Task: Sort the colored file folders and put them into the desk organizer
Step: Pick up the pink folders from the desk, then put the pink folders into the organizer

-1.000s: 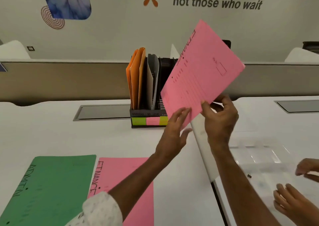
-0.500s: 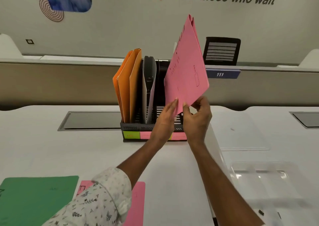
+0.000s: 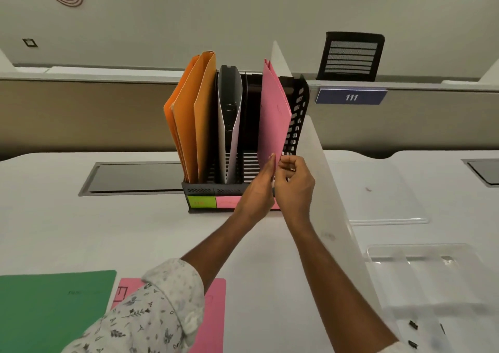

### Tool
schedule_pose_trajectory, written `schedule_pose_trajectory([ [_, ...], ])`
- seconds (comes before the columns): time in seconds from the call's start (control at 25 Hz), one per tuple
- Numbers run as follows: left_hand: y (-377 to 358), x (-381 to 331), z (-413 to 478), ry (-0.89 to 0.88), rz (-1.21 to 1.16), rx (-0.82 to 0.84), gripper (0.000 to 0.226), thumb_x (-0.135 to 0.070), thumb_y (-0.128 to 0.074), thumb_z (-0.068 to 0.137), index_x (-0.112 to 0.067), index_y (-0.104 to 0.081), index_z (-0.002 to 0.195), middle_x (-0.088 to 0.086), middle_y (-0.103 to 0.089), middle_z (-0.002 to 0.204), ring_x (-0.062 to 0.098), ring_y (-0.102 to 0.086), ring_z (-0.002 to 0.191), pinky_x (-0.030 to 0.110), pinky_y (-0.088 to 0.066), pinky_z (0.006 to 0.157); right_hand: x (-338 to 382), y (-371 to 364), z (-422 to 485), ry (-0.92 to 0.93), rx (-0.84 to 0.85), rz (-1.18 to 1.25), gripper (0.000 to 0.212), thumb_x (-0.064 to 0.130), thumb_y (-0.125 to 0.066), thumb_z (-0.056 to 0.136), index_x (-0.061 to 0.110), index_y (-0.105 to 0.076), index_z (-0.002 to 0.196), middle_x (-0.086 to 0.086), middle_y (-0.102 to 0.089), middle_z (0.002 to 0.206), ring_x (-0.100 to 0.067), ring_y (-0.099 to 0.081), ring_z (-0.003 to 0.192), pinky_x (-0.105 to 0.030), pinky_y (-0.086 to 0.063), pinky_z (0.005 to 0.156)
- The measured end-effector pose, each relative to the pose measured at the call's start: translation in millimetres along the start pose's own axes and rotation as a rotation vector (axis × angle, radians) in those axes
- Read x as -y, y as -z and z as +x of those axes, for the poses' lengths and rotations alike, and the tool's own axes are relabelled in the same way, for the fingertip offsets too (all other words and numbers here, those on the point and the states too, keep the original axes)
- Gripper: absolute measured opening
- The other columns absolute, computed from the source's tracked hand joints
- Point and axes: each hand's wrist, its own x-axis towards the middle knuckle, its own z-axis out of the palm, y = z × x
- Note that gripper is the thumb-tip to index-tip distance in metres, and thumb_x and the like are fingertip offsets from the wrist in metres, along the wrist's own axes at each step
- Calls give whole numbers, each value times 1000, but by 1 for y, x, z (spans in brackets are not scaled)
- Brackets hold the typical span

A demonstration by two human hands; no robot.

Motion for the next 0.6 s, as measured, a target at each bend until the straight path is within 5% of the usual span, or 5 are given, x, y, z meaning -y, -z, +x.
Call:
schedule_pose_trajectory([
  [0.08,3,2,-6,-4,36,28,50,-55,-32,105,-39,-33,153,-16,-42,156,2,-43,140,24,-41,113,-4,2,-16,-36,-23,10,25,10,-61,97,17,-63,121,6,-68,112,-6,-63,97,-3,-48,78],
  [0.16,11,3,-19,-19,104,23,58,-23,-44,107,-33,-19,159,-9,-29,164,7,-30,149,29,-31,121,-6,6,-38,-52,-16,9,27,9,-59,98,18,-62,124,10,-63,115,-7,-61,105,-12,-50,88],
  [0.24,19,8,-40,-35,125,-9,70,-3,-45,103,-27,-13,160,-6,-21,167,4,-18,152,28,-23,123,-10,12,-66,-65,22,0,30,6,-58,98,17,-60,126,9,-62,118,-6,-60,109,-4,-43,88],
  [0.4,37,24,-126,0,119,-68,61,-18,-44,106,-35,-16,158,-15,-19,165,1,-18,151,25,-20,122,-23,26,-145,-139,168,36,29,9,-57,100,20,-59,126,6,-62,128,-9,-60,115,4,-40,78],
  [0.6,68,78,-287,211,144,-152,62,-27,-53,103,-32,-24,158,-15,-27,163,2,-24,150,25,-21,119,-58,44,-257,-331,488,-16,29,27,-62,99,29,-55,127,12,-55,131,-11,-56,122,-15,-46,91],
])
